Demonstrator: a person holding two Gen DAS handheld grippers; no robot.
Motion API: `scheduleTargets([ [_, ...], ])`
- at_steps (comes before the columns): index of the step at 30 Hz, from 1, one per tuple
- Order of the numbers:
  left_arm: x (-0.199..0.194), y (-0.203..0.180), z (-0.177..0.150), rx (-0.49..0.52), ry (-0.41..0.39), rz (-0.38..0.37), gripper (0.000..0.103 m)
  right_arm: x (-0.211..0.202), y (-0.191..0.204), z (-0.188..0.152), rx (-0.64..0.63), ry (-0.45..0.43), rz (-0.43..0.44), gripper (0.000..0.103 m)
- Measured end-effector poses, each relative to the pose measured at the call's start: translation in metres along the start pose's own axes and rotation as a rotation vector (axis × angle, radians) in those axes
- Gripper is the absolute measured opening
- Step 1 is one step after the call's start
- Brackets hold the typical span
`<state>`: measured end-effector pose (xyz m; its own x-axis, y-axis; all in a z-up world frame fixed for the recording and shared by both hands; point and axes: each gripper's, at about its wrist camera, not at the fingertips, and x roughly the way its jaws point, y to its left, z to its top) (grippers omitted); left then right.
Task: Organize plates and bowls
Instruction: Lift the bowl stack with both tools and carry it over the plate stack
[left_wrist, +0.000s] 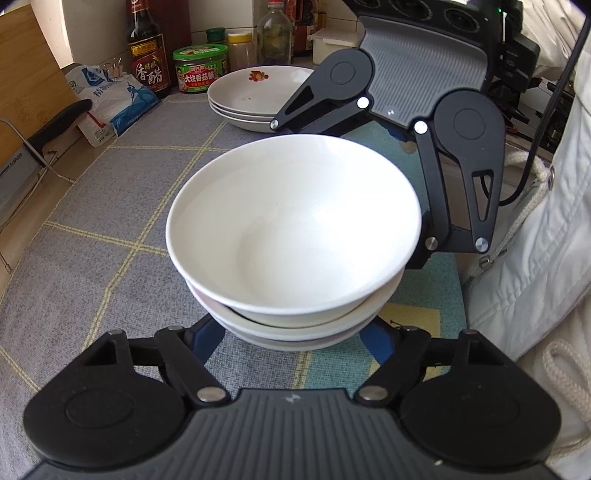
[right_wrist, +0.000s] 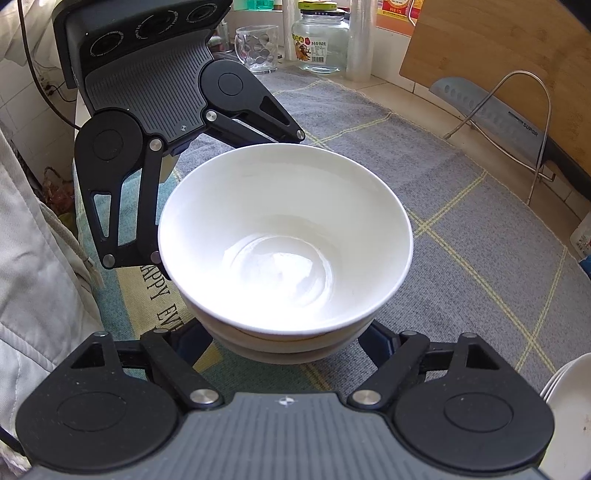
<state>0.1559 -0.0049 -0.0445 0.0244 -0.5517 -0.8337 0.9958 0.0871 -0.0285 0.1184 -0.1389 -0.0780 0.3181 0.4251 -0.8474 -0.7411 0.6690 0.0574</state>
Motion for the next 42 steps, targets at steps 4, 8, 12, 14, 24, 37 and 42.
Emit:
scheduleTargets([
  [4, 0.000, -0.002, 0.001, -0.009, 0.006, 0.008, 0.079, -0.002, 0.000, 0.000, 0.003, 0.003, -0.005, 0.087],
  [8, -0.002, -0.007, 0.005, -0.011, 0.003, 0.023, 0.079, -0.007, -0.001, -0.001, 0.004, 0.002, -0.002, 0.087],
  [12, -0.002, -0.013, 0.012, -0.007, 0.002, 0.045, 0.079, -0.015, -0.003, -0.005, -0.009, -0.002, -0.009, 0.087],
  [14, -0.001, -0.015, 0.017, -0.006, 0.001, 0.051, 0.079, -0.021, -0.005, -0.007, -0.017, -0.002, -0.011, 0.087],
  [24, 0.017, -0.019, 0.058, -0.001, -0.025, 0.103, 0.079, -0.059, -0.032, -0.027, -0.069, -0.007, -0.042, 0.087],
  [37, 0.062, -0.023, 0.136, 0.046, -0.041, 0.129, 0.079, -0.115, -0.085, -0.073, -0.081, -0.031, -0.106, 0.087],
  [42, 0.082, -0.015, 0.163, 0.079, -0.049, 0.128, 0.079, -0.130, -0.109, -0.090, -0.063, -0.040, -0.139, 0.087],
])
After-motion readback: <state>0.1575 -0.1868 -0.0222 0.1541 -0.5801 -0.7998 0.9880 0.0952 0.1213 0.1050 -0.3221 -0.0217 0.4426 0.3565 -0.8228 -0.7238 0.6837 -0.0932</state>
